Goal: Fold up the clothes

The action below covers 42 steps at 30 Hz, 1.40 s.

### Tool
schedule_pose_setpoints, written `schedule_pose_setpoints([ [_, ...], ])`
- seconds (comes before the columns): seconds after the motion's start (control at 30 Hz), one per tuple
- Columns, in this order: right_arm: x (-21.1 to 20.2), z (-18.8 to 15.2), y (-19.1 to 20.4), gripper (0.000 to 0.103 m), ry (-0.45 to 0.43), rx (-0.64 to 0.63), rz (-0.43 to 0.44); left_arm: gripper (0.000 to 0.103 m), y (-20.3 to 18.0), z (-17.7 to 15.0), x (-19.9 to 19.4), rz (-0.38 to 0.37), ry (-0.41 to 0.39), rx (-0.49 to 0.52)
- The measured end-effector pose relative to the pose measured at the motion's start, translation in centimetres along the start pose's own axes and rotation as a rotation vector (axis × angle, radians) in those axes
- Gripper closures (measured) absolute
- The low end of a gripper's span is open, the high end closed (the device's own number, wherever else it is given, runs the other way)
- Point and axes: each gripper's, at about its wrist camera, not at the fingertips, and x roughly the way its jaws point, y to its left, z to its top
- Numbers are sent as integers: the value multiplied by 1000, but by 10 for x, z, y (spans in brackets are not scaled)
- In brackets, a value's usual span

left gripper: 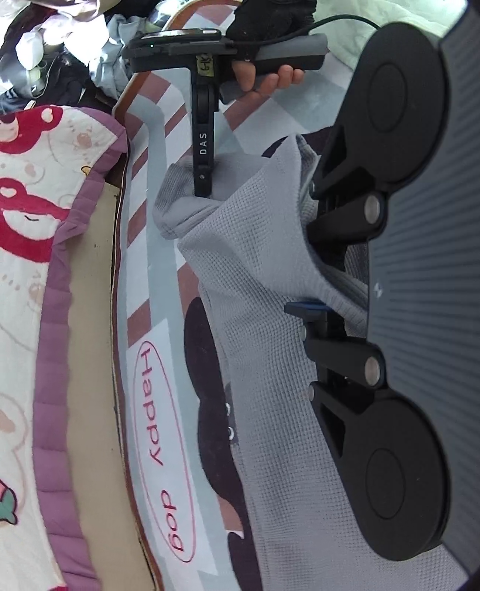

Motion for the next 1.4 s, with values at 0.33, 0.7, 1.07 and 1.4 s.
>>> schedule_pose_setpoints([
  [0.33,-1,-8,-23,56,-5,98,-265,50,-33,-17,-9,3,39,210],
  [0.7,2,12,23,35,198,261,172,49,-20,-23,-53,-28,-62,101],
  [1.07,8,-15,-3,91,13,313,23,49,13,-41,-38,62,34,31],
  [1.4,-53,-31,-48,71,-57,494,24,49,25,-34,-56,99,48,74],
])
